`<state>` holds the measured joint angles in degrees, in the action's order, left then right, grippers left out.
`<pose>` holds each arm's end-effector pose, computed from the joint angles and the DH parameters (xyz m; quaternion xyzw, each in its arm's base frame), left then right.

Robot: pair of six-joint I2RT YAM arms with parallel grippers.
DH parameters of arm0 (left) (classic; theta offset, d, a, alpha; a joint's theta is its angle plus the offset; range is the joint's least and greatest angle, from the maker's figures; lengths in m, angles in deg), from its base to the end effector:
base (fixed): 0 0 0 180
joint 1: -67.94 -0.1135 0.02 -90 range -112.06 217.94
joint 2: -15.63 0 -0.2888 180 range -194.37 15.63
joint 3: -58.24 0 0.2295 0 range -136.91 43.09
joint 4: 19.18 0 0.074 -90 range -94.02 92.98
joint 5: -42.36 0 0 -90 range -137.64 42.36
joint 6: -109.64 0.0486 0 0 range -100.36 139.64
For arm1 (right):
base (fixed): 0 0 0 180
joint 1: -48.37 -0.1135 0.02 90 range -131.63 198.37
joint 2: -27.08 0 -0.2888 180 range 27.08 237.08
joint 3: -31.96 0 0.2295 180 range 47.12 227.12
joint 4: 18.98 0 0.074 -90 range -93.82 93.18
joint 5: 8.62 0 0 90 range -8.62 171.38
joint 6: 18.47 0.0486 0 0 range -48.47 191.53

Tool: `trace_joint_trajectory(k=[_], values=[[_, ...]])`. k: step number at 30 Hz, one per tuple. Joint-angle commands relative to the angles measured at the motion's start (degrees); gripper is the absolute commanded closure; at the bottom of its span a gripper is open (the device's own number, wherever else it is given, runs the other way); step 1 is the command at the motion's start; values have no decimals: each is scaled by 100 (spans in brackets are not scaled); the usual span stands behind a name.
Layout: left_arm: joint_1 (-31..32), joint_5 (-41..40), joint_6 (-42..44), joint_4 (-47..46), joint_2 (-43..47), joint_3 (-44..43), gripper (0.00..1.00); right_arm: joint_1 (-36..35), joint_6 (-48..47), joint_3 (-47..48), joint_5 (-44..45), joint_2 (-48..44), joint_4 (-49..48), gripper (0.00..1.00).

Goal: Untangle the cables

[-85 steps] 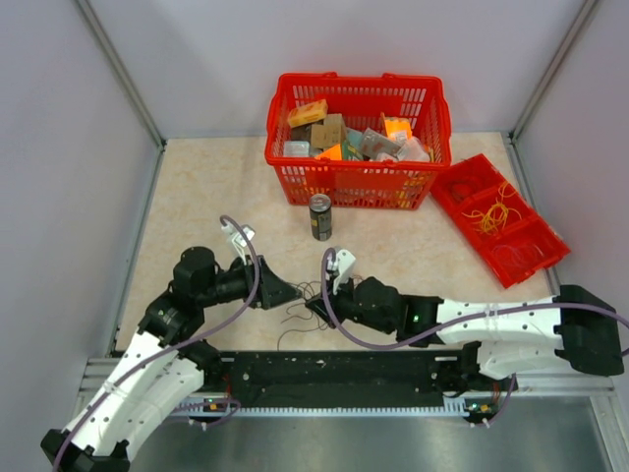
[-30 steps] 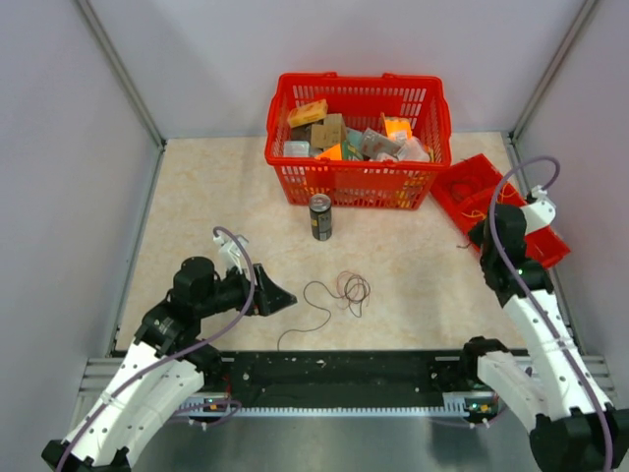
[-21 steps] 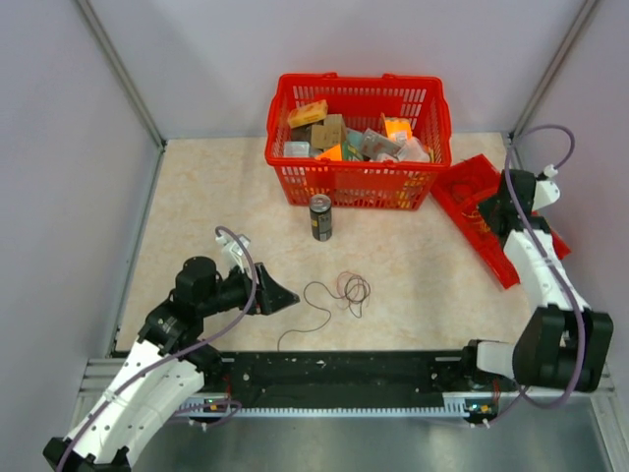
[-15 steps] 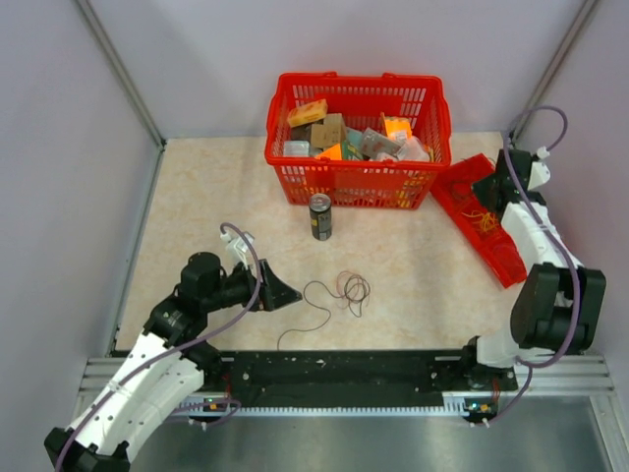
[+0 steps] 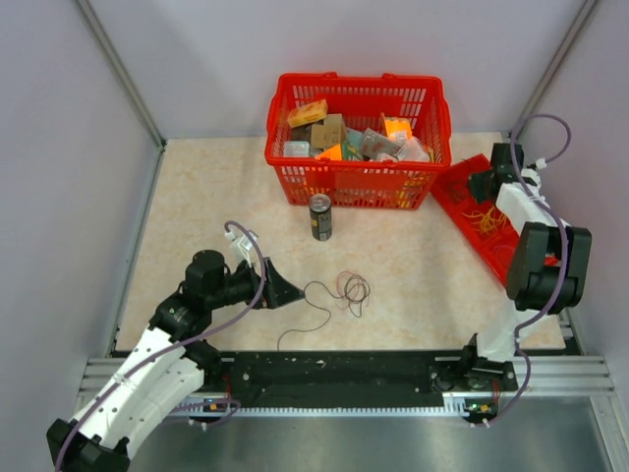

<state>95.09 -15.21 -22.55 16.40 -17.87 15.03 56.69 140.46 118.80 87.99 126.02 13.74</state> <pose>0.0850 -0.0729 0.2614 0.0405 0.8261 -0.4846 0.2846 0.3712 -0.0599 0.2645 0.5927 0.7063 0.1476 0.3580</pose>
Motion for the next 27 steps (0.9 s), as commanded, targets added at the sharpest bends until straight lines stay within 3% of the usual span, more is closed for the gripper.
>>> trace_joint_trajectory(k=[1,16,22,27], values=[[0,132,-113,-442,10,37,5,65,359,329,656,283,186,100],[0,98,-78,-364,10,107,5,30,-459,1418,895,1470,362,100],[0,167,-131,-329,10,81,5,-14,-976,1709,1035,1462,459,80],[0,203,-201,-302,167,98,5,-49,-1389,1612,1044,883,476,49]])
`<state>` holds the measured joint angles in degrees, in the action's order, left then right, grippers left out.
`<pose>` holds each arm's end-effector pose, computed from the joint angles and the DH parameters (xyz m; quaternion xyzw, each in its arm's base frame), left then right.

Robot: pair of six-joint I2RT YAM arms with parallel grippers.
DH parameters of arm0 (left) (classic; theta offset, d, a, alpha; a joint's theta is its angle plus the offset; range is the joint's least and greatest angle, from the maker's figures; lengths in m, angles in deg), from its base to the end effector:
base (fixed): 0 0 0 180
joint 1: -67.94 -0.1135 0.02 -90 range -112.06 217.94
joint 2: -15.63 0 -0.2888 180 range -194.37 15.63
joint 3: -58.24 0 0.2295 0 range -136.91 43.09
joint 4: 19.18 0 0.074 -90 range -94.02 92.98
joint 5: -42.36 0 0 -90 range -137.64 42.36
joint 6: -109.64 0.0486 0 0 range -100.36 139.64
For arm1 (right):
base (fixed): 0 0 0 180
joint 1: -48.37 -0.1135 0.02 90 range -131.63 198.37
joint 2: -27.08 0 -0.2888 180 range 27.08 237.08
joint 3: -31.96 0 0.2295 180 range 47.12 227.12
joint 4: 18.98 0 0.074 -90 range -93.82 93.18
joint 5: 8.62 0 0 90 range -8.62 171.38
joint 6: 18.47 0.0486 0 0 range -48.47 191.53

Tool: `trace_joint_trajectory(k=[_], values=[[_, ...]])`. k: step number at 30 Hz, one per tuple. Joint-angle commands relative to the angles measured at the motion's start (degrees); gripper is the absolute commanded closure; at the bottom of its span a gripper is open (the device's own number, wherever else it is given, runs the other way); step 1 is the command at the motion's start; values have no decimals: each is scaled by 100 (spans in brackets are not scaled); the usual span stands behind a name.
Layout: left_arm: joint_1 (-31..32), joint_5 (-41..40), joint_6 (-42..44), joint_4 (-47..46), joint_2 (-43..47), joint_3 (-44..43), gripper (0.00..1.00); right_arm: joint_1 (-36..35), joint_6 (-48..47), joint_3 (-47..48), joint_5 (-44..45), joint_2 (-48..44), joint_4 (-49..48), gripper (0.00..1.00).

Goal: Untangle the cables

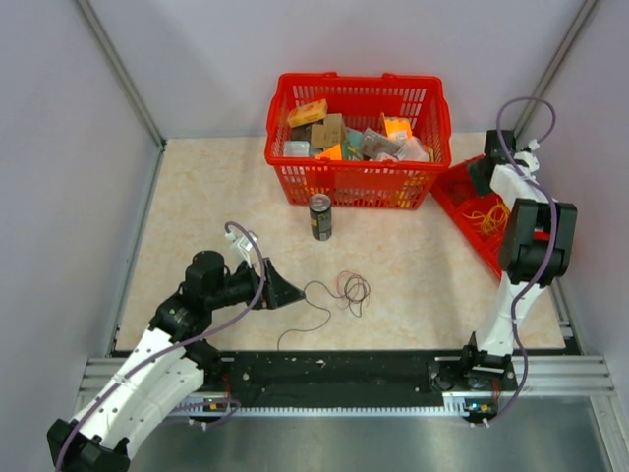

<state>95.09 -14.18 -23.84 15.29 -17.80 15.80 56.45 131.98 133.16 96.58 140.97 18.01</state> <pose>0.0848 -0.0736 0.2593 0.0371 0.8234 -0.4942 0.2765 0.4329 -0.0743 0.2350 0.5616 0.7433 0.0393 0.3613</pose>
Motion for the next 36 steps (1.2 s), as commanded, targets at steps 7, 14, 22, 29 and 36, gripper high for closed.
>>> trace_joint_trajectory(k=[7,14,22,29,36], values=[[0,302,-283,-244,424,232,5,-52,-1210,-192,-96,-1561,50,28],[18,267,-398,-235,689,443,5,-314,-1526,-1946,-439,-3325,-265,31],[70,302,-336,-515,277,733,7,-702,-2089,-4699,-1017,-5884,-786,45],[412,206,-547,-1456,-619,910,12,-2210,-2405,-6212,-2320,-7142,-1083,45],[1415,-664,-503,-2070,-1962,462,18,-4251,-2170,-7135,-2320,-7407,-2645,46]])
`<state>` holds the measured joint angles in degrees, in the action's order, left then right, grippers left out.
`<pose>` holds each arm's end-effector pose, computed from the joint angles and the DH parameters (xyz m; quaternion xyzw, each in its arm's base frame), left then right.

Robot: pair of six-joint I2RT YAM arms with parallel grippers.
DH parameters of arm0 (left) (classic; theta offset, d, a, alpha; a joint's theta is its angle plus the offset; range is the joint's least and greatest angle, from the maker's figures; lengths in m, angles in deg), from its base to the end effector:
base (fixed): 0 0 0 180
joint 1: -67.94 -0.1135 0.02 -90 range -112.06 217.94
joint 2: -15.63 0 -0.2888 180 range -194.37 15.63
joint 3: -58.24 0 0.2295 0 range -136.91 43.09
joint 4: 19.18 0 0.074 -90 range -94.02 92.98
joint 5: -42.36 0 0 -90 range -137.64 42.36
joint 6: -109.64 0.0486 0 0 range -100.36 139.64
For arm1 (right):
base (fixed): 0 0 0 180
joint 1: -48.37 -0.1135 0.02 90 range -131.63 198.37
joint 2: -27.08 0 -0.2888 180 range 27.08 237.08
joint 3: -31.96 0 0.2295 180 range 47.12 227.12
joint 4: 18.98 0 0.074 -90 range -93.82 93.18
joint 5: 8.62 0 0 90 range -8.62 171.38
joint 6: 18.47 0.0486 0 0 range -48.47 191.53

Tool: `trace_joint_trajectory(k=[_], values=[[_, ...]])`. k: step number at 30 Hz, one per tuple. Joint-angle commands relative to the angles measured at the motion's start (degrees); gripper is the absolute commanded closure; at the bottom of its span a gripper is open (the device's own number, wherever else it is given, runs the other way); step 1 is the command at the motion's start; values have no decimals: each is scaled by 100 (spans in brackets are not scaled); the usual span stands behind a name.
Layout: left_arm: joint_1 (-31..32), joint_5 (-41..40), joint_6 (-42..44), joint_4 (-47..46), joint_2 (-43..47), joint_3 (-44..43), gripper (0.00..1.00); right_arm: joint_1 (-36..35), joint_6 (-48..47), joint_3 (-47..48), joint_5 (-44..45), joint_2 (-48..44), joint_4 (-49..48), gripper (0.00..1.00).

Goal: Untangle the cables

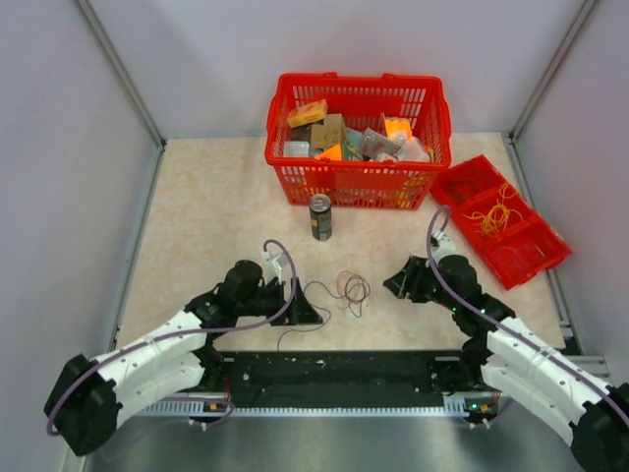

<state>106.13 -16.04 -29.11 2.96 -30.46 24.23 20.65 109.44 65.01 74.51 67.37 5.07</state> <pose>0.0939 -0.1063 0.2086 0.0486 0.8586 -0.4843 0.1611 0.1140 0.0665 0.2078 0.0480 0.8692 0.3091 0.3830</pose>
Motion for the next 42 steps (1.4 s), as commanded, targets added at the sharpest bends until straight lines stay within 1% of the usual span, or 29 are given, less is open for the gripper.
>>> trace_joint_trajectory(k=[1,2,4,5,7,10,12,14,16,21,23,27,28,29,32,34,35,37,39,42], values=[[320,-496,50,-891,-970,-496,22,-838,276,-460,-104,-13,-1720,47],[338,-540,102,-883,-1277,-662,26,-1031,452,-618,-43,57,-2089,50],[338,-698,199,-883,-1779,-961,38,-1435,830,-830,316,258,-2705,53],[338,-785,243,-883,-2068,-1102,41,-1664,1006,-866,614,399,-2830,53],[364,-909,296,-979,-2474,-1426,40,-2138,1235,-857,1177,767,-2901,53],[364,-927,463,-945,-3159,-1962,39,-2483,1429,-883,1557,1260,-3164,53],[364,-971,568,-813,-3564,-2279,39,-2536,1517,-962,1575,1533,-3436,53],[364,-997,604,-768,-3907,-2500,41,-2545,1561,-1076,1601,1797,-3770,53],[364,-945,569,-926,-4162,-2597,49,-2554,1614,-1165,1672,2034,-3929,53],[364,-830,542,-980,-4611,-2808,62,-2571,1649,-1358,1733,2632,-4482,53],[364,-857,568,-945,-4655,-2861,73,-2571,1658,-1385,1716,2808,-4685,53],[364,-944,683,-725,-4524,-2966,97,-2571,1728,-1315,1821,3255,-4869,54],[373,-988,709,-725,-4419,-2966,100,-2562,1755,-1288,1830,3387,-4913,54],[364,-1023,709,-516,-4279,-2949,100,-2571,1772,-1236,1821,3476,-4923,54],[373,-963,657,-584,-3752,-2704,100,-2562,1834,-999,1839,3687,-4668,54],[364,-770,586,-646,-3418,-2528,100,-2571,1851,-893,1874,3801,-4563,55],[364,-656,551,-654,-3259,-2457,100,-2571,1886,-849,1883,3845,-4501,59],[364,-506,516,-637,-2864,-2360,100,-2562,1965,-831,1926,3881,-4422,62],[373,-514,533,-418,-2408,-2307,100,-2554,2010,-848,1970,3872,-4413,63],[373,-829,682,143,-1608,-2386,100,-2562,2062,-840,1997,3898,-4422,67]])
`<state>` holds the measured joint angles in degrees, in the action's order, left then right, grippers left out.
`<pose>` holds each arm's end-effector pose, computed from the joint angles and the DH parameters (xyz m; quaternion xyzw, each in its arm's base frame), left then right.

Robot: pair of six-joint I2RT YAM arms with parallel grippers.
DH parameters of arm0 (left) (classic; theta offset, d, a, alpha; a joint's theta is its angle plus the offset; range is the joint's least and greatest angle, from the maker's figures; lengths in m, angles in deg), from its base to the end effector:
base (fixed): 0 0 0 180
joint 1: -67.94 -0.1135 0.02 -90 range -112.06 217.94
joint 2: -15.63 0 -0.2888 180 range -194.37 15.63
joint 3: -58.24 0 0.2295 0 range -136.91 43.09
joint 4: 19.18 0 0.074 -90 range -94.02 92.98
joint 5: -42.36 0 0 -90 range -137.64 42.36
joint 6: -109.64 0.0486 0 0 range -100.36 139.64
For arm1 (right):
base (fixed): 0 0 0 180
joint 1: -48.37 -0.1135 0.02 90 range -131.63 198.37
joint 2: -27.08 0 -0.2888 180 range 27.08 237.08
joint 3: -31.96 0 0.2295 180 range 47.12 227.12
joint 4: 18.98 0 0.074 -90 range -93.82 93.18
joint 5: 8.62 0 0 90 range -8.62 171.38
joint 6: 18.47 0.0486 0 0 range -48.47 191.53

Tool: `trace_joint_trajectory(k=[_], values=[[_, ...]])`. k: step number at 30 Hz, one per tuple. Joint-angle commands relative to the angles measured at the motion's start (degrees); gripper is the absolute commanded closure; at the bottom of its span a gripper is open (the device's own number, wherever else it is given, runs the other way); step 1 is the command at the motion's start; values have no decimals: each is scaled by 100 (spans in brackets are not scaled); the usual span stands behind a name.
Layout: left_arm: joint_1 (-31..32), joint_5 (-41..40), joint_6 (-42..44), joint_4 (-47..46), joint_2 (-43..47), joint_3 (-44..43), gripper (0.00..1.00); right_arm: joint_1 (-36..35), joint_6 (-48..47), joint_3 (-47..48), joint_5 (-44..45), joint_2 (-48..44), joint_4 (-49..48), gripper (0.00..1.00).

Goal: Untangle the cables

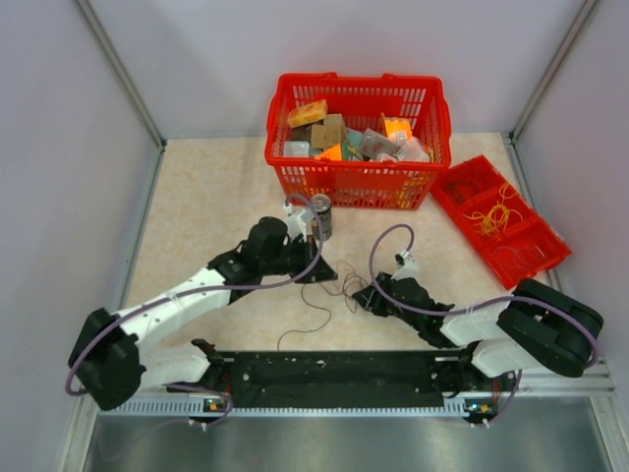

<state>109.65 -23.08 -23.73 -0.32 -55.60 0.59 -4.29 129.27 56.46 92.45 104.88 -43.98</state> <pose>0.1731 -0.1814 0.2696 0.0900 0.8578 -0.4554 0.2206 0.1307 0.1560 0.1541 0.0873 0.8515 0.3719 0.3593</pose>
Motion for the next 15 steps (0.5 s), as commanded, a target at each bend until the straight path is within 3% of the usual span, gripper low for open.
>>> trace_joint_trajectory(k=[1,6,10,13,15], values=[[21,-248,206,699,1161,-91,100,-60,97,15,194,165,483,67],[21,-1162,566,1483,2874,-469,100,-51,141,76,211,227,571,68],[21,-1725,664,1467,4262,-619,100,-51,168,129,220,253,676,68],[21,-1954,655,1448,4818,-619,100,-42,150,173,176,288,703,65],[21,-2139,594,1930,4802,-768,100,-33,80,226,106,341,694,61]])
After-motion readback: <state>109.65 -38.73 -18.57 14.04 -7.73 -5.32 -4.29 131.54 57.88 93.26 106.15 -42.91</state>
